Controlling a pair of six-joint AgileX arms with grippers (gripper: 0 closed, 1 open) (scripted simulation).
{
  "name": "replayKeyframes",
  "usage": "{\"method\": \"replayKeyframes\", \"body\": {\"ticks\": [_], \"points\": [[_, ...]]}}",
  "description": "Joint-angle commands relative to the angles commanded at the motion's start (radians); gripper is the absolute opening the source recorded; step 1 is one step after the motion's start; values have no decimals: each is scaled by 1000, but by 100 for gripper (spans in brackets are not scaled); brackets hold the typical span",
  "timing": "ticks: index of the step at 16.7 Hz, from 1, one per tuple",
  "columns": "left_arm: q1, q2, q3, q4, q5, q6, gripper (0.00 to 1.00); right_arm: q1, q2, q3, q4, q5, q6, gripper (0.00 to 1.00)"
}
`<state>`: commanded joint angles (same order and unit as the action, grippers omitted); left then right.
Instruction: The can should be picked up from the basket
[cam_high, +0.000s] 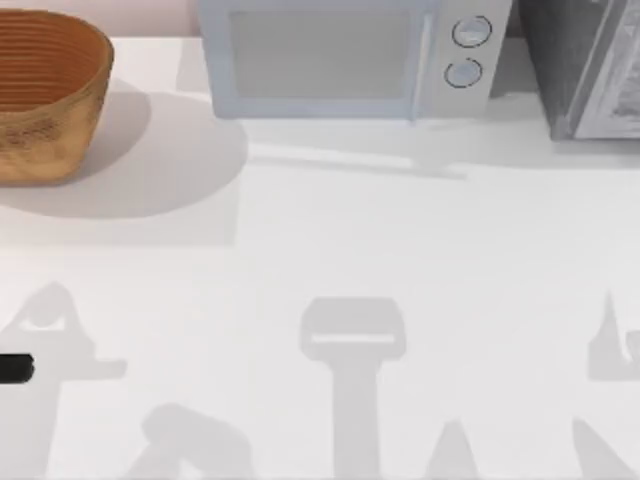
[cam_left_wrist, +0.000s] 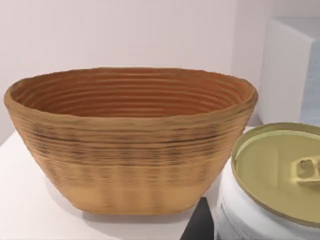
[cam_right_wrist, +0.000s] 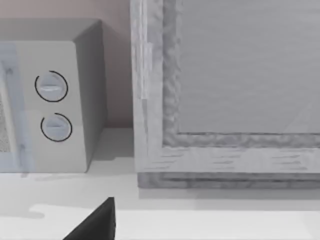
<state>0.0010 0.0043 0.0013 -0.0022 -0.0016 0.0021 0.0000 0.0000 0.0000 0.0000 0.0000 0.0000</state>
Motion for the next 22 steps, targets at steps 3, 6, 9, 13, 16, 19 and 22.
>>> {"method": "replayKeyframes", "body": {"ticks": [3,6,9,13,16,19,22], "points": [[-2,19,12,18,9,-2,0,0,0,0,0,0,0,100],[-11,116,69,100,54,-9,0,0,0,0,0,0,0,100],[-27,271,153,217,132,-15,0,0,0,0,0,0,0,100],[-49,491,269,371,245,-19,0,0,0,0,0,0,0,100],[-65,647,351,478,327,-21,0,0,0,0,0,0,0,100],[-81,798,430,580,410,-21,0,0,0,0,0,0,0,100],[-99,947,505,676,496,-15,0,0,0,0,0,0,0,100]]}}
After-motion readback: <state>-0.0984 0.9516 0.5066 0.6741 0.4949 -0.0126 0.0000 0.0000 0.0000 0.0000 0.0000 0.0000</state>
